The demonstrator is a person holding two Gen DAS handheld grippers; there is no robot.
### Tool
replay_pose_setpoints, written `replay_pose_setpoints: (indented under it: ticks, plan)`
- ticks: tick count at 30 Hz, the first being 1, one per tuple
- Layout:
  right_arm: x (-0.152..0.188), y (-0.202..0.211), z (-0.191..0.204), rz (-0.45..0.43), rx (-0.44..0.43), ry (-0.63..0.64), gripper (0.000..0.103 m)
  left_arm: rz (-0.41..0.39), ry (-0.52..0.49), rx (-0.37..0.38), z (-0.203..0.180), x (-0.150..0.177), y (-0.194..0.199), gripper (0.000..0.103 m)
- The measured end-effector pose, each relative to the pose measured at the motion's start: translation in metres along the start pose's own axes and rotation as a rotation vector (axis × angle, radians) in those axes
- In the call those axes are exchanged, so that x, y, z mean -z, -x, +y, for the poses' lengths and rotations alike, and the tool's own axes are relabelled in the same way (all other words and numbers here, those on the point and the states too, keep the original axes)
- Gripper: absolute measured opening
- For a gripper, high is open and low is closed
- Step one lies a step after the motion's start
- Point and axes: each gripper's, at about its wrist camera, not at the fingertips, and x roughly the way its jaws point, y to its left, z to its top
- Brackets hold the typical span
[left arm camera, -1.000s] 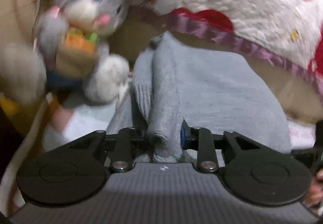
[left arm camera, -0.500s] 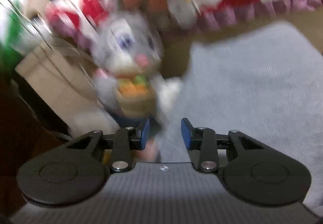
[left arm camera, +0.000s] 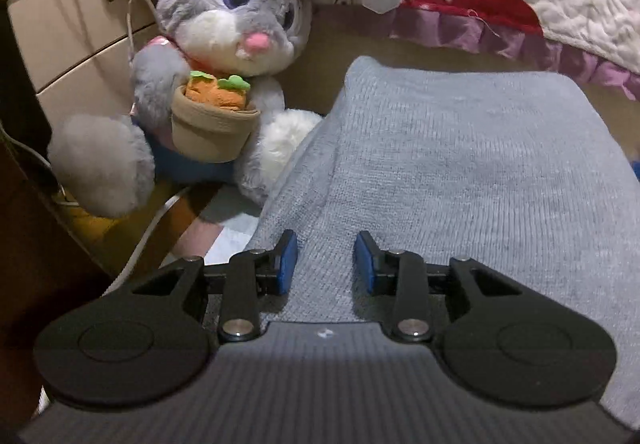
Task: Fold clothes
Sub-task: 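Lower the sweater onto the stack and open both grippers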
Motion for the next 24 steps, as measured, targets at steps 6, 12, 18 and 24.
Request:
replay_pose_setpoints:
  ticks: [6,12,18,24]
  plan:
    - [-0.015,-0.053,0.004,-0.075,0.131,0.058,0.045,-0.011,0.019,0.022,0.006,-0.002,-0.003,0.031]
    - [-0.016,-0.07,0.011,-0.122,0.351,0.321,0.036,-0.032,-0.011,-0.034,-0.009,0.0,0.005,0.031]
    - [0.004,-0.026,0.025,-0.146,0.385,0.299,0.055,-0.014,-0.025,-0.197,-0.039,0.027,0.049,0.046]
    - [0.041,0.046,0.055,-0.067,0.221,0.26,0.056,-0.039,-0.051,-0.101,-0.105,0.05,0.147,0.063]
